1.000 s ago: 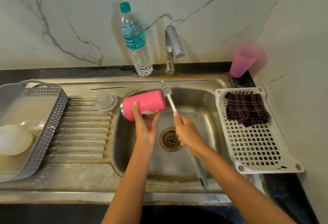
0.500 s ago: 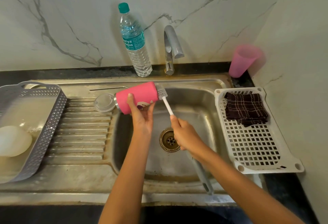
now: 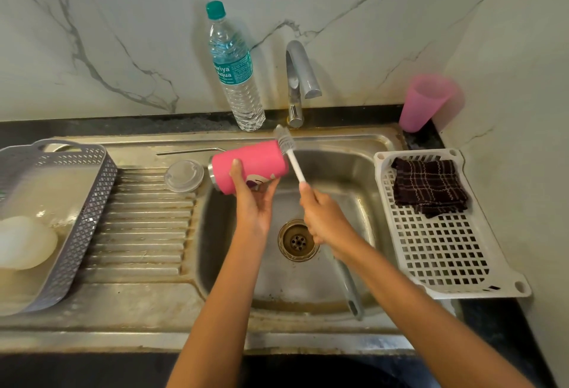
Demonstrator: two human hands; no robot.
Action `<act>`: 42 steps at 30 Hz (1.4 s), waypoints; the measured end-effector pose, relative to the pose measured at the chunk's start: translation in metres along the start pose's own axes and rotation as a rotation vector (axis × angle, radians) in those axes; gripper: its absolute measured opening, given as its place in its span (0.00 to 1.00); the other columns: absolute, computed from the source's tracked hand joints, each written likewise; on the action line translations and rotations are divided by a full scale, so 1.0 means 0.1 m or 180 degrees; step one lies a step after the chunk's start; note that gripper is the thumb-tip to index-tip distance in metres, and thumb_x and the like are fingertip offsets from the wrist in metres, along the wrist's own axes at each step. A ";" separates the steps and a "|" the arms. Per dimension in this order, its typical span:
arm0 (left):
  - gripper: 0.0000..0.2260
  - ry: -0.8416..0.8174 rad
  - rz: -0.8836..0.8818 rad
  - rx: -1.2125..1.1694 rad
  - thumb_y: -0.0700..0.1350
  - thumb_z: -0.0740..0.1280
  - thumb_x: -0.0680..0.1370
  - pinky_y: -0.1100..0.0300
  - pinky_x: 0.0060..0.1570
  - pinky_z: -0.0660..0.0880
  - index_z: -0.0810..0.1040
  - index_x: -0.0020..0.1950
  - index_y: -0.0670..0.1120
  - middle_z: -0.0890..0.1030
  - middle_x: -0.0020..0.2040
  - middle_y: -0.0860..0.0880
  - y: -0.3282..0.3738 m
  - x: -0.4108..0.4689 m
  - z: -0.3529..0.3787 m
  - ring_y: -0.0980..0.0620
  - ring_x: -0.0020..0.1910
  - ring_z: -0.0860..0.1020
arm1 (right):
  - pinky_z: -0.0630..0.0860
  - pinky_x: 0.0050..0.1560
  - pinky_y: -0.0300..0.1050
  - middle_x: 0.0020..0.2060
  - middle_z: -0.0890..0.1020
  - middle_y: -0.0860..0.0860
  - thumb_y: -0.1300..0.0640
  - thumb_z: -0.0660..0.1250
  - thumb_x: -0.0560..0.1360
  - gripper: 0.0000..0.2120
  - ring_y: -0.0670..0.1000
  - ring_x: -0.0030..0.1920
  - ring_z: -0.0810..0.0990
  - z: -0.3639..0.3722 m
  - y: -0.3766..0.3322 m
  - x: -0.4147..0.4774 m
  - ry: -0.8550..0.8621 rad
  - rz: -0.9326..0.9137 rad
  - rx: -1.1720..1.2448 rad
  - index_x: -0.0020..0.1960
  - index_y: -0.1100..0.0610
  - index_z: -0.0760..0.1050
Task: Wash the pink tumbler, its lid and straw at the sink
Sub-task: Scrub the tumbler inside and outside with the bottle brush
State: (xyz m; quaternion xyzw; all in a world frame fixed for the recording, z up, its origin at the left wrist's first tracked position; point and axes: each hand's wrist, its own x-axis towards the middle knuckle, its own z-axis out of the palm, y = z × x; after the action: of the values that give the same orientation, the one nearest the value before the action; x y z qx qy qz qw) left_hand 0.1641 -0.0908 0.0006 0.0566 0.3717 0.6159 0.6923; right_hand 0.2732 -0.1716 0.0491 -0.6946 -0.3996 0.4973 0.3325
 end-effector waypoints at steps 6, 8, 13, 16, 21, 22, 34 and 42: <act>0.32 0.0031 0.0090 -0.0212 0.54 0.68 0.76 0.44 0.58 0.78 0.62 0.75 0.43 0.76 0.66 0.40 0.03 0.06 -0.01 0.44 0.63 0.78 | 0.62 0.26 0.41 0.27 0.67 0.48 0.42 0.50 0.82 0.21 0.47 0.25 0.65 0.05 0.03 -0.06 -0.0036 -0.0190 -0.0268 0.38 0.53 0.66; 0.32 0.0044 0.0116 -0.0266 0.55 0.68 0.76 0.43 0.59 0.77 0.63 0.75 0.42 0.78 0.63 0.41 0.08 0.15 -0.01 0.45 0.59 0.80 | 0.64 0.30 0.43 0.27 0.69 0.48 0.42 0.49 0.82 0.22 0.48 0.28 0.67 0.10 0.12 -0.20 -0.0122 -0.0251 -0.0586 0.36 0.54 0.65; 0.34 -0.0056 -0.0058 -0.0144 0.56 0.71 0.75 0.42 0.61 0.76 0.63 0.75 0.42 0.75 0.67 0.39 -0.09 0.04 -0.05 0.42 0.62 0.78 | 0.64 0.29 0.43 0.25 0.67 0.46 0.41 0.50 0.82 0.22 0.47 0.26 0.66 0.13 -0.05 0.00 0.0126 -0.0197 0.0031 0.38 0.55 0.68; 0.33 -0.0033 -0.0005 -0.0196 0.56 0.70 0.75 0.42 0.64 0.74 0.63 0.74 0.43 0.76 0.67 0.39 -0.11 0.01 -0.05 0.42 0.63 0.78 | 0.60 0.21 0.38 0.25 0.63 0.47 0.41 0.51 0.82 0.20 0.44 0.21 0.62 0.11 -0.06 0.10 0.0116 0.0067 0.0446 0.38 0.53 0.66; 0.31 -0.0072 0.0030 -0.0305 0.55 0.68 0.76 0.43 0.61 0.76 0.64 0.73 0.43 0.76 0.65 0.40 0.03 0.10 0.03 0.44 0.62 0.79 | 0.61 0.20 0.38 0.25 0.65 0.47 0.39 0.51 0.81 0.21 0.44 0.21 0.64 0.10 0.20 -0.08 0.0029 0.0193 0.0078 0.39 0.53 0.66; 0.28 -0.0073 0.0002 -0.0220 0.55 0.67 0.77 0.43 0.61 0.76 0.65 0.72 0.43 0.77 0.65 0.40 -0.01 0.06 0.03 0.43 0.62 0.79 | 0.61 0.20 0.37 0.25 0.65 0.47 0.39 0.51 0.81 0.21 0.44 0.21 0.64 0.07 0.17 -0.03 0.0053 0.0177 0.0131 0.39 0.52 0.66; 0.30 0.0001 -0.0061 -0.0171 0.55 0.69 0.75 0.42 0.63 0.74 0.64 0.72 0.44 0.76 0.66 0.40 -0.18 -0.06 -0.02 0.43 0.64 0.78 | 0.58 0.19 0.37 0.24 0.61 0.46 0.41 0.51 0.82 0.20 0.43 0.19 0.59 -0.03 0.06 0.07 -0.0012 0.0430 0.0502 0.41 0.54 0.66; 0.29 0.0081 0.0136 -0.0278 0.55 0.67 0.78 0.44 0.63 0.75 0.64 0.74 0.43 0.77 0.65 0.41 -0.02 0.13 0.02 0.45 0.62 0.79 | 0.58 0.19 0.37 0.23 0.62 0.45 0.39 0.51 0.81 0.20 0.44 0.19 0.60 0.08 0.22 -0.10 -0.0226 0.0497 0.0338 0.41 0.53 0.66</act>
State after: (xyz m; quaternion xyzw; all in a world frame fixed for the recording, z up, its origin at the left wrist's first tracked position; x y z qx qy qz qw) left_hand 0.1660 -0.0790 -0.0048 0.0265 0.3519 0.6469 0.6760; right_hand 0.2689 -0.1897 0.0324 -0.6870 -0.3288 0.5665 0.3147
